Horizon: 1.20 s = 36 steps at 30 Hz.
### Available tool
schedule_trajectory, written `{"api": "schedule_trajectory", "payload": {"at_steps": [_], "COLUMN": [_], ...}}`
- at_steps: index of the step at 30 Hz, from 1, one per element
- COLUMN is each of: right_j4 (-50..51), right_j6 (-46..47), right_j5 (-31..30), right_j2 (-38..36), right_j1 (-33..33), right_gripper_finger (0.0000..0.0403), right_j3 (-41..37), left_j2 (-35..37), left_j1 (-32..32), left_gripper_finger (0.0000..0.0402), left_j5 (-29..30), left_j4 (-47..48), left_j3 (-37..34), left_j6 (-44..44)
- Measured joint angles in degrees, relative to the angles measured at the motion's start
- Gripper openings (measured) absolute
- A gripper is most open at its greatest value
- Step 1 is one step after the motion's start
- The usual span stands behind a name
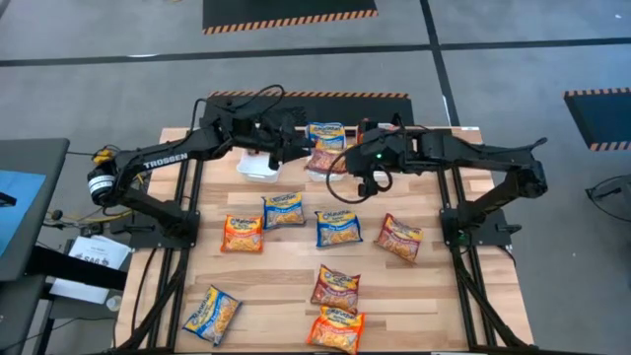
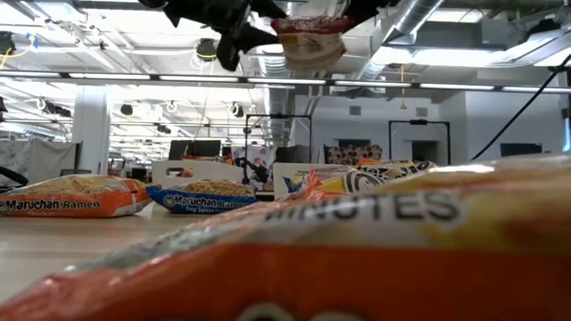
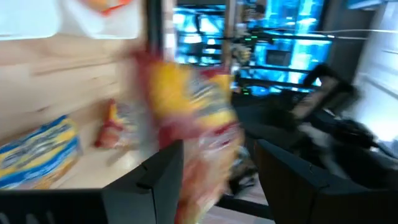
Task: Sort Maruchan noodles
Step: Put the top right red noodle pack into the top left white bin
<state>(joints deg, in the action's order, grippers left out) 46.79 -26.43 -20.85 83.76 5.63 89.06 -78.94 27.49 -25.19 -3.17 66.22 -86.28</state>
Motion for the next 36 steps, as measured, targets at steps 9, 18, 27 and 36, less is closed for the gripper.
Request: {"api": "schedule_trajectory", "payload": {"at_steps": [9, 18, 27, 36], "right_j4": [2.2, 6.8, 6.9, 3.9], "right_j6": [0.4, 1.6, 2.3, 5.6], "right_j5": [-0.1, -0.2, -3.1, -3.3], "right_j2": [1.0, 1.0, 1.0, 1.0], "right_j1": [0.0, 0.0, 0.6, 2.1], "right_gripper_finger": [0.0005, 0.0005, 0.0005, 0.0005], "right_j3": [3.4, 8.2, 8.6, 8.6], "left_j2": [0.1, 0.1, 0.1, 0.1], "left_j1": [-0.1, 1.1, 1.0, 0.4], "left_gripper_finger": [0.0183, 0.0183, 0.0183, 0.0183], "left_j5": [-0.5, 1.7, 1.6, 2.7], "left_j4": [-2.0, -0.4, 2.0, 2.6], "left_j3": [0.0, 0.0, 0.0, 0.0], "left_j6": [1.7, 4.8, 6.0, 6.5]}}
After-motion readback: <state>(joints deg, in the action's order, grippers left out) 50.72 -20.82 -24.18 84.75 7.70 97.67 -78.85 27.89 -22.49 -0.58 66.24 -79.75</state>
